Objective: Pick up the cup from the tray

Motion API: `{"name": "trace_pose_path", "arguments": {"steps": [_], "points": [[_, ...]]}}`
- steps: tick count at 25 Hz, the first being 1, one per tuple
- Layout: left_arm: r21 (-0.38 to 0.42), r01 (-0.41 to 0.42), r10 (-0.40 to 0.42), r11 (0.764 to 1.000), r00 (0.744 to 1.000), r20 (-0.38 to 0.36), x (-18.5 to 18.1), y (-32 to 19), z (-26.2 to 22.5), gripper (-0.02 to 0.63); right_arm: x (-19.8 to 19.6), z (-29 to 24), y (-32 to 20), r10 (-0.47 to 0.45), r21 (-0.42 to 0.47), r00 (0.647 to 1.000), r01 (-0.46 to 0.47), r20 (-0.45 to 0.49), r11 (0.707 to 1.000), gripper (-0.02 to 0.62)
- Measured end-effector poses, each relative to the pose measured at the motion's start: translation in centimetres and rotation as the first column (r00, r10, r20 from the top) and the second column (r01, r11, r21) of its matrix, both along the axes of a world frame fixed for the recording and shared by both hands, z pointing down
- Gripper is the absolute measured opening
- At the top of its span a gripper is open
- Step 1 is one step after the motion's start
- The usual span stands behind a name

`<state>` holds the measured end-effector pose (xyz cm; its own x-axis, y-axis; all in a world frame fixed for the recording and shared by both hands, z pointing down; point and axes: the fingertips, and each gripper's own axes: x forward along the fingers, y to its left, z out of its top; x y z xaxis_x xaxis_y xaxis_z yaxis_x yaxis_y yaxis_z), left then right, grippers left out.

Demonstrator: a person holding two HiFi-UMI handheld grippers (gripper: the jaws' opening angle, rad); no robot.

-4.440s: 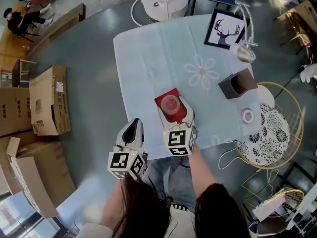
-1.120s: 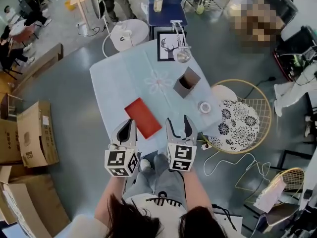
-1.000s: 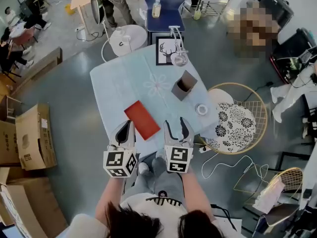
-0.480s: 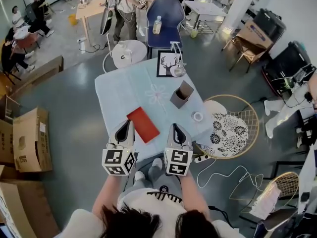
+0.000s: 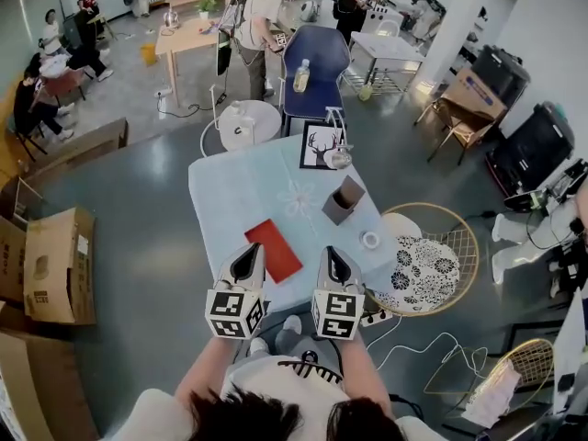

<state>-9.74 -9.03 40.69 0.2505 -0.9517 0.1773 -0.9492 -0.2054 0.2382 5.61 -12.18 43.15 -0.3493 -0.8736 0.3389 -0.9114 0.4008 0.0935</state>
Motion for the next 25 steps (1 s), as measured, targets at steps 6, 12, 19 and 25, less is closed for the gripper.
{"name": "trace_pose_path", "arguments": {"steps": [6, 12, 19, 25], "points": [[-0.011, -0.002, 0.002, 1.0, 1.0, -0.001, 0.5, 0.5, 0.2, 0.002, -1.0, -1.6, 0.7, -0.009, 0.034, 1.0, 0.008, 0.024, 0.999, 0.026], [-0.006, -0.014, 0.014, 1.0, 1.0, -0.009, 0.7, 0.2, 0.0, 0.002, -1.7, -1.3, 1.1, -0.033, 0.008, 0.999, 0.033, 0.013, 0.999, 0.025], [-0.016, -0.014, 0.013, 1.0, 1.0, -0.024, 0.6, 0.4, 0.3, 0.002, -2.7, -1.9, 1.2, -0.063, 0.022, 0.998, 0.063, -0.003, 0.998, 0.025], [-0.011, -0.033, 0.033, 0.999, 0.999, -0.025, 1.1, 0.5, 0.2, 0.001, -3.4, -1.8, 1.5, -0.075, 0.013, 0.997, 0.075, 0.003, 0.997, 0.025]]}}
